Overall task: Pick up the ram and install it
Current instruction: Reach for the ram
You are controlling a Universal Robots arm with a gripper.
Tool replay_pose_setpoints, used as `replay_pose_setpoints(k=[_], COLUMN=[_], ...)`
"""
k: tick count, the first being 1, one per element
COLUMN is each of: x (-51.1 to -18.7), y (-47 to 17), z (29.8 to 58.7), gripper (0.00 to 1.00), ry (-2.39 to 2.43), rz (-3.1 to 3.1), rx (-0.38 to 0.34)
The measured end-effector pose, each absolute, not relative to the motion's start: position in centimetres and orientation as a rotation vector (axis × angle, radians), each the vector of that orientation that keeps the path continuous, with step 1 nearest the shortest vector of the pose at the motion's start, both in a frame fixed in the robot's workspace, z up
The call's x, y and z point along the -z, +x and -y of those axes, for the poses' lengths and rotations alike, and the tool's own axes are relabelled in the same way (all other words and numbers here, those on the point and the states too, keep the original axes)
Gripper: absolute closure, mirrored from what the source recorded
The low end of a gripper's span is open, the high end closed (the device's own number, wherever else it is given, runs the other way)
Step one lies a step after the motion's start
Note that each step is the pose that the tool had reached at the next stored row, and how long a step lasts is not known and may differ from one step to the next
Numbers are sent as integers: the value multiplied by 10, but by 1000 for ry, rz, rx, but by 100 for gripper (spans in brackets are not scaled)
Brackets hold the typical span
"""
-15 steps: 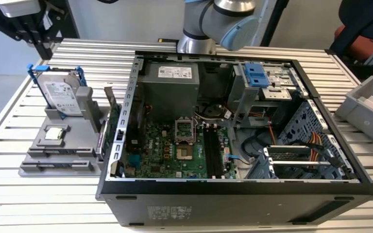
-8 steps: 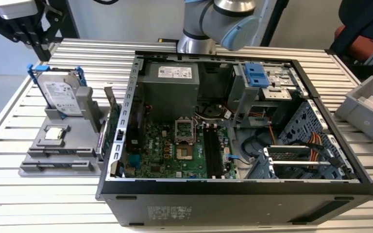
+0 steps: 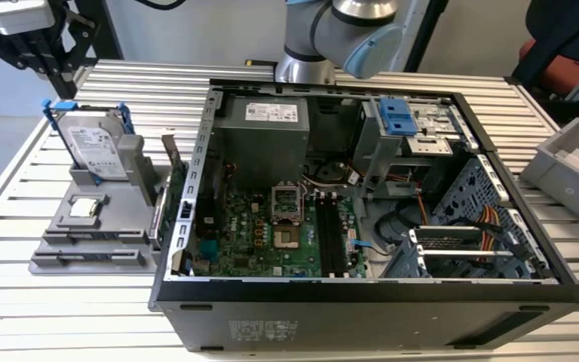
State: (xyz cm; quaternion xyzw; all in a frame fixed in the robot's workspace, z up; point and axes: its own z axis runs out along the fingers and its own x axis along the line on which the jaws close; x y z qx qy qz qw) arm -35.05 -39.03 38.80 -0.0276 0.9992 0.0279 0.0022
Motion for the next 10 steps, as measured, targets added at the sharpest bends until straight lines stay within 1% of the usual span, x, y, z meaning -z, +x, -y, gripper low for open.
replay_pose_setpoints(k=[10], x=[-388], y=[-351], z=[399], gripper=[100], ry=[-77], rz=[-3135], rx=[-87])
